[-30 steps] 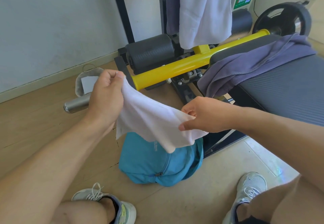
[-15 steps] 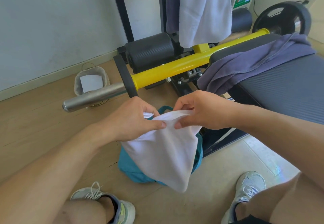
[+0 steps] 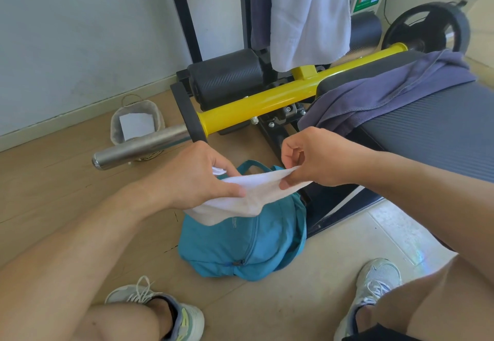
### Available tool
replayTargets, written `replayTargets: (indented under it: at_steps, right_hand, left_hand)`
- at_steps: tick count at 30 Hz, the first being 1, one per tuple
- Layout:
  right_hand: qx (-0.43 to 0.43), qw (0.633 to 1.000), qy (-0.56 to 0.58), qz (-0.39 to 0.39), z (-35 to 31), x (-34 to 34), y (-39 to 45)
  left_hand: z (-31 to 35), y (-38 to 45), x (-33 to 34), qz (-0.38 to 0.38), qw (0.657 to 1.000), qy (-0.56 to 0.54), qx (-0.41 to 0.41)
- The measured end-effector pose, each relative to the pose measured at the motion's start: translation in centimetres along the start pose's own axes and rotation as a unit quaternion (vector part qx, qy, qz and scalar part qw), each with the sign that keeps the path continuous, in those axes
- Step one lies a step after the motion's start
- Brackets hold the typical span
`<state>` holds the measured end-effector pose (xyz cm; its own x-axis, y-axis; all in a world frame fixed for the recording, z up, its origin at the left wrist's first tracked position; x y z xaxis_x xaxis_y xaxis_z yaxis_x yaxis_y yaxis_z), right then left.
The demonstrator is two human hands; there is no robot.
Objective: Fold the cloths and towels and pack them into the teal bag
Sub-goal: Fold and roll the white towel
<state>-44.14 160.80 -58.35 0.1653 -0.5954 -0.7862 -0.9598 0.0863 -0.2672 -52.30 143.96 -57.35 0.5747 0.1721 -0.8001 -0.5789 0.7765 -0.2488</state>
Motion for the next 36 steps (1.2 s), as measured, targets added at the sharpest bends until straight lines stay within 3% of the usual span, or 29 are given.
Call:
replayTargets:
  at_steps: [4,12,21,25,29,33,36]
  right_hand:
    - [0.004,0.999,-0.026,-0.027,0.1,0.7,-0.1]
    - [0.01,0.999,-0.013,-0.04,0.0,0.7,-0.3]
    - [0.033,0.998,0.061,0.004,0.7,-0.5,-0.3]
    - [0.038,0.987,0.138,0.067,0.8,-0.9,0.0]
    - [0.073,0.933,0.32,0.144,1.5,-1.8,-0.2]
    - [0.108,0.922,0.25,0.276,2.4,-4.4,-1.3]
    - [0.108,0.918,0.23,0.305,2.2,-5.1,-1.7]
  left_hand:
    - [-0.2,0.1,-0.7,0.026,0.999,-0.044,0.0]
    - [-0.3,0.1,-0.4,0.013,0.999,-0.029,-0.01]
    - [-3.4,-0.4,-4.7,0.119,0.99,-0.024,-0.074]
    - [-4.6,-0.3,-5.0,0.166,0.98,-0.065,-0.092]
    - [-6.8,-0.1,-5.2,0.173,0.959,-0.167,-0.153]
    - [-7.9,-0.3,-3.8,0.086,0.925,-0.318,-0.188]
    - [-8.5,-0.3,-3.5,0.09,0.891,-0.406,-0.182]
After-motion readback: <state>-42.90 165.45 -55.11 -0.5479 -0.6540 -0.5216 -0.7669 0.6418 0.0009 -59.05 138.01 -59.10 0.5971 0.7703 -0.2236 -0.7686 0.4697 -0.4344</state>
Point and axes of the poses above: each hand's wrist, its own y-axis towards the middle knuckle, its own x-axis out of the palm, z = x × y, the point moved 8 cm from there along y, towards the middle knuckle, and after that the axes turned 1 degree about -z, right-handed, at the moved point
